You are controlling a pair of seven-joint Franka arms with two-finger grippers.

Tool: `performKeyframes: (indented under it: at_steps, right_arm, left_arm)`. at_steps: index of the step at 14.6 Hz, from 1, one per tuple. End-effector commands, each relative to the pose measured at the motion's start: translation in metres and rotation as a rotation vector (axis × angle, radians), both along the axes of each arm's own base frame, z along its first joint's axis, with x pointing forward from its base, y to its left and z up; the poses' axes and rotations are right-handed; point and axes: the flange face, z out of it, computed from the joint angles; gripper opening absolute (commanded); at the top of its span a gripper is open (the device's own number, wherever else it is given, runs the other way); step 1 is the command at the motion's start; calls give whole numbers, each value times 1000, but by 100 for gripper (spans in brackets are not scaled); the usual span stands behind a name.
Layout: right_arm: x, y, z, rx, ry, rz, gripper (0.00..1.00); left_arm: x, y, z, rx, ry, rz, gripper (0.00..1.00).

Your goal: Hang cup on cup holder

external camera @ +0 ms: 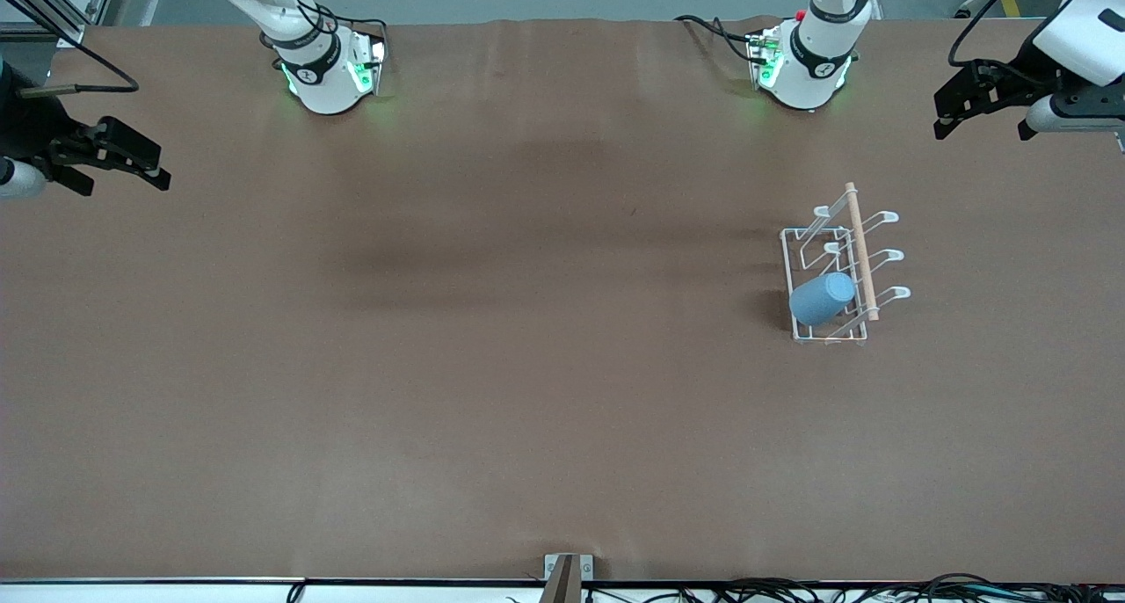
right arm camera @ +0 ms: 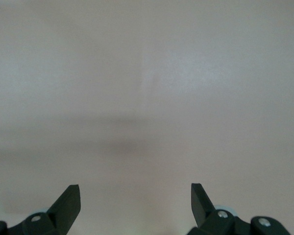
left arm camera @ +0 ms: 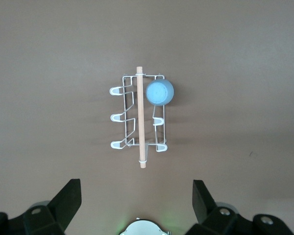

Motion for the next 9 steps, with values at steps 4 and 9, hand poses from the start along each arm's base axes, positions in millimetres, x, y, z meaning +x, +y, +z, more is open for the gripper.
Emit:
performKeyframes:
  at_steps: [4, 9]
  right_arm:
    - [-3, -12, 19, -21, -41, -34, 99]
    - [-1, -13, 21, -44, -48, -29, 99]
  left_arm:
    - [25, 1, 10, -29, -22, 1, 100]
    - [25, 1, 11, -30, -23, 3, 100]
